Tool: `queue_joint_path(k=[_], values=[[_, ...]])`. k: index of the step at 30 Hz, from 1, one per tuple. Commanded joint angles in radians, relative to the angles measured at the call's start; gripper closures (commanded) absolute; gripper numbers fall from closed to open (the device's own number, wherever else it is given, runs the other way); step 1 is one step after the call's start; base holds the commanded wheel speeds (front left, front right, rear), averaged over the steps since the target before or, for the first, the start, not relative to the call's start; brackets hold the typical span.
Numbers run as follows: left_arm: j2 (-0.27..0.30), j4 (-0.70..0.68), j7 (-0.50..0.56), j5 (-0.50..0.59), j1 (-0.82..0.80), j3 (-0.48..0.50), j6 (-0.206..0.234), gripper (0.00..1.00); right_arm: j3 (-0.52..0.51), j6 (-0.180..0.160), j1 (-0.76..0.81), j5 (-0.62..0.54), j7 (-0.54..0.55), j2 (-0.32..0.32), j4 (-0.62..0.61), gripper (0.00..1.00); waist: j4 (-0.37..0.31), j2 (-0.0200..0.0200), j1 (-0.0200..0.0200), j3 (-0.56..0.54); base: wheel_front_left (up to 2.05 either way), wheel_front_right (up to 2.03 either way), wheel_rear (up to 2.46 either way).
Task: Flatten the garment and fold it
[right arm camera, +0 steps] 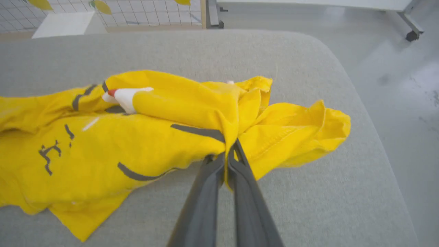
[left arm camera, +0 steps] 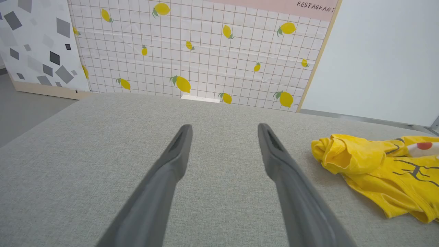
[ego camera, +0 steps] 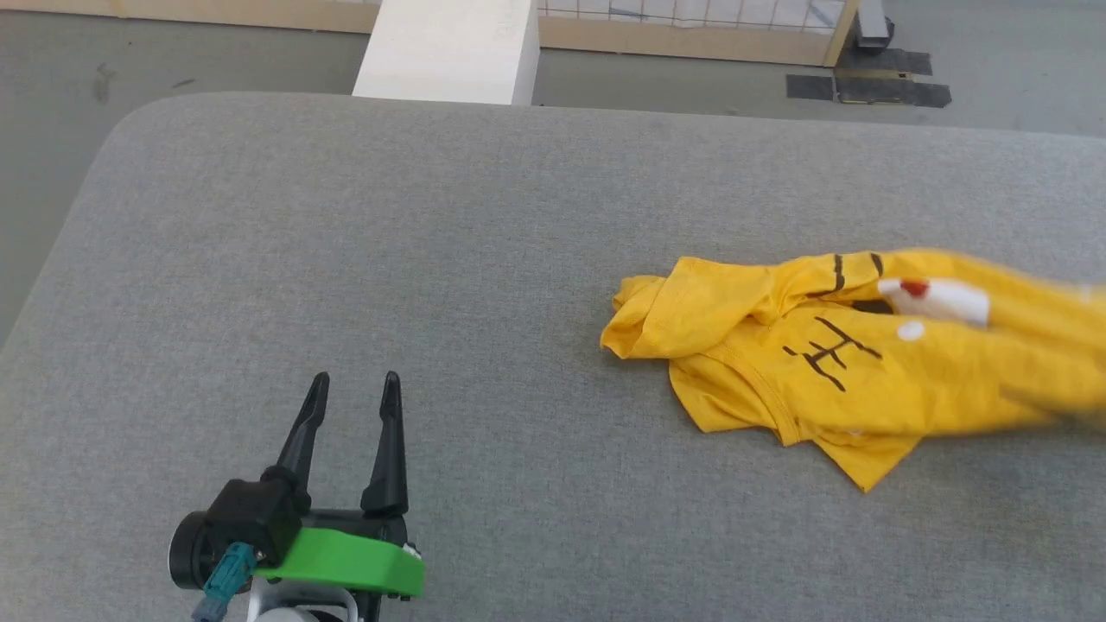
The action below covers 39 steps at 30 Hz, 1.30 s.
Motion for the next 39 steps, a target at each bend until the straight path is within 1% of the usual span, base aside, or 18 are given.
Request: queue_joint_path(k=[1, 5, 6, 7, 8, 9, 12, 15, 19, 22, 25, 27, 32, 35, 39], values=[[-0.005, 0.003, -0.004, 0.016, 0.009, 0.002, -0.008, 0.00, -0.020, -0.002, 0.057, -0.010, 0.002, 0.037, 0.000, 1.00, 0.000, -0.0001, 0.0000, 0.005, 0.00, 0.00, 0.00], [-0.002, 0.009, -0.004, 0.021, 0.005, 0.006, -0.013, 0.00, -0.072, -0.002, 0.167, -0.027, -0.030, 0.117, 0.027, 1.00, -0.003, -0.0001, 0.0000, 0.012, 0.00, 0.00, 0.00], [-0.001, 0.010, -0.004, 0.021, 0.004, 0.008, -0.014, 0.00, -0.074, -0.002, 0.179, -0.038, -0.046, 0.129, 0.035, 0.92, -0.007, -0.0001, 0.0000, 0.013, 0.00, 0.00, 0.00], [0.000, 0.011, -0.004, 0.022, 0.002, 0.009, -0.015, 0.00, -0.073, -0.002, 0.182, -0.047, -0.062, 0.134, 0.039, 0.04, -0.009, -0.0001, 0.0000, 0.013, 0.00, 0.00, 0.00], [0.002, 0.013, -0.004, 0.024, 0.000, 0.009, -0.015, 0.00, -0.076, -0.002, 0.175, -0.056, -0.089, 0.143, 0.040, 0.00, -0.013, -0.0001, 0.0000, 0.012, 0.00, 0.00, 0.00], [0.002, 0.014, -0.004, 0.025, -0.002, 0.010, -0.015, 0.00, -0.077, -0.002, 0.166, -0.061, -0.107, 0.149, 0.040, 0.00, -0.016, -0.0001, 0.0000, 0.011, 0.00, 0.00, 0.00], [0.002, 0.015, -0.004, 0.026, -0.009, 0.010, -0.015, 0.00, -0.036, -0.002, 0.114, -0.059, -0.158, 0.155, 0.012, 0.00, -0.023, -0.0001, 0.0000, 0.008, 0.00, 0.00, 0.00], [0.000, 0.014, -0.004, 0.022, -0.016, 0.005, -0.014, 0.00, 0.051, -0.002, 0.050, -0.032, -0.171, 0.138, -0.043, 0.00, -0.022, -0.0001, 0.0000, 0.011, 0.00, 0.00, 0.00], [-0.002, 0.010, -0.004, 0.013, -0.029, -0.004, -0.012, 0.00, 0.178, -0.002, -0.046, -0.002, -0.132, 0.096, -0.091, 0.00, -0.009, -0.0001, 0.0000, 0.037, 0.00, 0.00, 0.00], [-0.003, 0.010, -0.004, 0.008, -0.042, -0.013, -0.012, 0.00, 0.269, -0.002, -0.128, 0.028, -0.074, 0.068, -0.086, 0.00, 0.011, -0.0001, 0.0000, 0.068, 0.00, 0.00, 0.00], [-0.005, 0.010, -0.004, 0.003, -0.063, -0.020, -0.012, 0.00, 0.356, -0.002, -0.212, 0.052, 0.000, 0.050, -0.055, 0.00, 0.039, -0.0001, 0.0000, 0.110, 0.00, 0.00, 0.00], [-0.005, 0.013, -0.004, 0.000, -0.078, -0.027, -0.012, 0.00, 0.425, -0.002, -0.260, 0.064, 0.046, 0.027, -0.025, 0.00, 0.059, -0.0001, 0.0000, 0.134, 0.00, 0.00, 0.00], [-0.007, 0.023, -0.004, -0.012, -0.117, -0.048, -0.012, 0.00, 0.567, -0.002, -0.351, 0.101, 0.148, -0.016, 0.062, 0.00, 0.113, -0.0001, 0.0000, 0.192, 0.00, 0.00, 0.00], [-0.007, 0.030, -0.004, -0.026, -0.137, -0.063, -0.009, 0.00, 0.636, -0.002, -0.388, 0.104, 0.173, -0.051, 0.114, 0.00, 0.146, -0.0001, 0.0000, 0.215, 0.00, 0.00, 0.00], [-0.007, 0.037, -0.004, -0.043, -0.154, -0.087, 0.000, 0.00, 0.678, -0.002, -0.414, 0.111, 0.176, -0.072, 0.194, 0.00, 0.181, -0.0001, 0.0000, 0.231, 0.00, 0.00, 0.00]])
